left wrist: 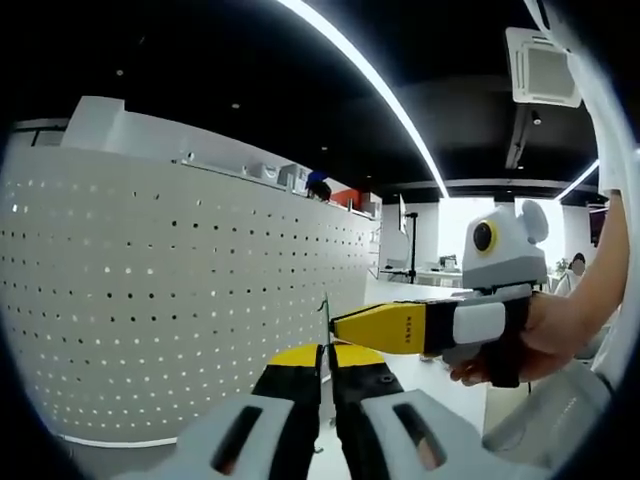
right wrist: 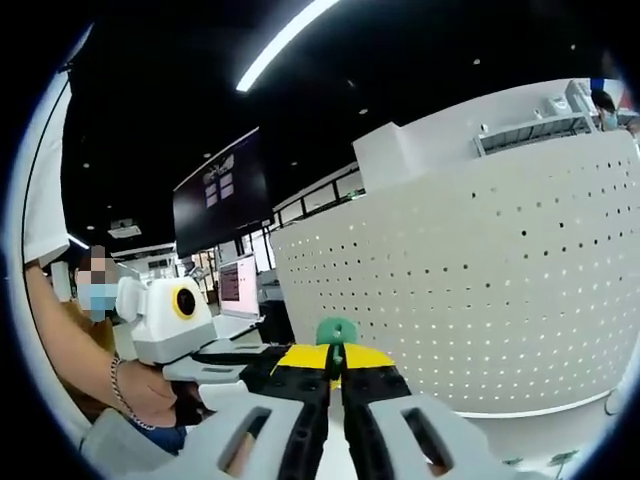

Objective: Insert the hook assembly into the mounting plate slot until the hook locks in place.

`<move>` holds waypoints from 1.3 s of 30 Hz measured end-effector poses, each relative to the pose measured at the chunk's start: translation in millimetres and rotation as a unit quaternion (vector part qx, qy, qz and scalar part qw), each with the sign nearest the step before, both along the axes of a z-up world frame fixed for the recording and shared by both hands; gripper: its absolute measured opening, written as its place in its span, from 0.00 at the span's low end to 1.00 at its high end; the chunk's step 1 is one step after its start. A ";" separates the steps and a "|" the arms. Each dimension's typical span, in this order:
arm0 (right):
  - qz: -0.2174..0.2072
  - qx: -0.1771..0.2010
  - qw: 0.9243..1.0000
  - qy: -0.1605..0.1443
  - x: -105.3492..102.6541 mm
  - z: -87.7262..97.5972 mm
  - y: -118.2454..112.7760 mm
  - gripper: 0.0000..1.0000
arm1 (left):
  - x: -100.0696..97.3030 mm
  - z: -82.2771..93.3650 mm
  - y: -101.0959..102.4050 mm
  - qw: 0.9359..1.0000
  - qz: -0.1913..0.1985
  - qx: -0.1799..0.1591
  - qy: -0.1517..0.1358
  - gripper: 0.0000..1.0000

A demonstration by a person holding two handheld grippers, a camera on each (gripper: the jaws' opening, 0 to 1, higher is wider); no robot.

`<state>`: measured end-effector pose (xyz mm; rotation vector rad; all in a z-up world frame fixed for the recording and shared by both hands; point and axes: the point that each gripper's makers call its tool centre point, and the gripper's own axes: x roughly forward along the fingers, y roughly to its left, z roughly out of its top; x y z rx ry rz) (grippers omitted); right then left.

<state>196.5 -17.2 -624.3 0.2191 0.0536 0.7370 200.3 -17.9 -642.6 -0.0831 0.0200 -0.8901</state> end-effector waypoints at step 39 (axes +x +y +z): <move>0.007 -0.001 1.000 0.005 -2.2 -1.7 1.8 0.00 | 3.8 -20.0 -0.8 0.999 0.016 0.043 0.026 0.89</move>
